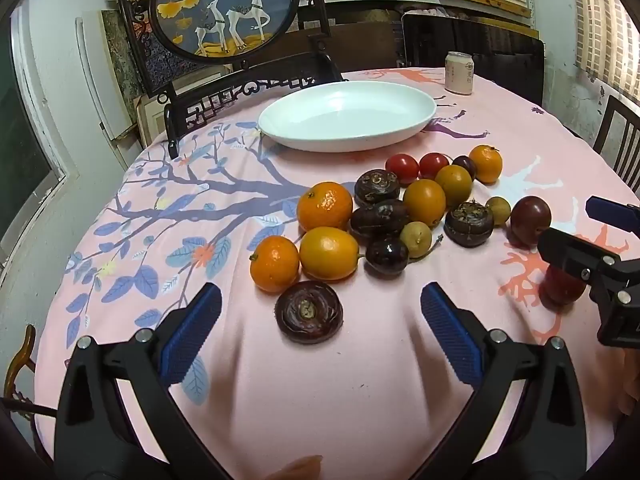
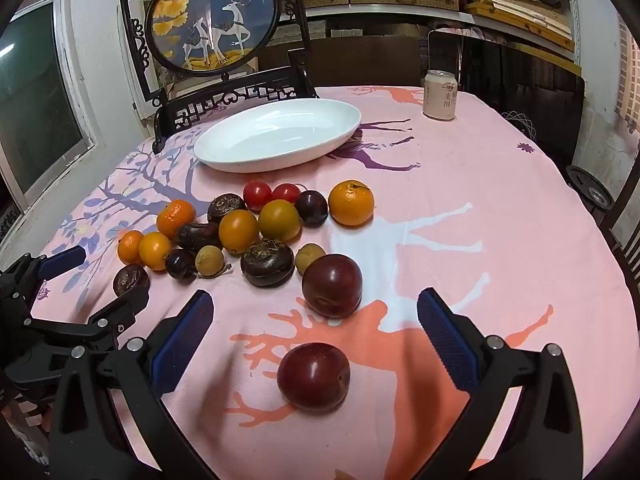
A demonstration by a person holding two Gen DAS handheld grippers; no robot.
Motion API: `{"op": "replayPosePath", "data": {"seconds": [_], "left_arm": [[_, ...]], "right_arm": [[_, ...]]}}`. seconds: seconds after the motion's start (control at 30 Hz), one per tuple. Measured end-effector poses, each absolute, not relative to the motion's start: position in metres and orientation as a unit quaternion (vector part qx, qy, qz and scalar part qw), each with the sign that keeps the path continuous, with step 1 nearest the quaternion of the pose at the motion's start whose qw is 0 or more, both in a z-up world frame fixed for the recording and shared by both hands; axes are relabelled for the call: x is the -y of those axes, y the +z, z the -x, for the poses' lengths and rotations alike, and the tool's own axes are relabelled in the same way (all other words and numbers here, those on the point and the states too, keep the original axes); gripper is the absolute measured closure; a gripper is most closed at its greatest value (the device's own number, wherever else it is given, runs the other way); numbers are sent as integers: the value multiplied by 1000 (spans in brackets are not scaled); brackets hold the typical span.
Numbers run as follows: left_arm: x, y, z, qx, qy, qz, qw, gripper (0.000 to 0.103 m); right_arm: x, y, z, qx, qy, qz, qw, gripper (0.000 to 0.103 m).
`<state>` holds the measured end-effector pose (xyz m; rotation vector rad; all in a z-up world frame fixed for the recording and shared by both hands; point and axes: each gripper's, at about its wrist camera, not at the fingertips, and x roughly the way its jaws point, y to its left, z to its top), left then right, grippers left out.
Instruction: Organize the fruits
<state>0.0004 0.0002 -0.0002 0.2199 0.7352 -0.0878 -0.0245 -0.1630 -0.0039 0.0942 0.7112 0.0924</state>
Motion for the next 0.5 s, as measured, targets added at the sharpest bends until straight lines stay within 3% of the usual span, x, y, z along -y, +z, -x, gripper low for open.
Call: {"op": "replayPosePath", "data": {"seconds": [0.5], "left_arm": [[0, 0, -1, -359, -44, -105, 926, 2]], "right_arm": [[164, -3, 25, -348, 47, -50, 935, 1]]}}
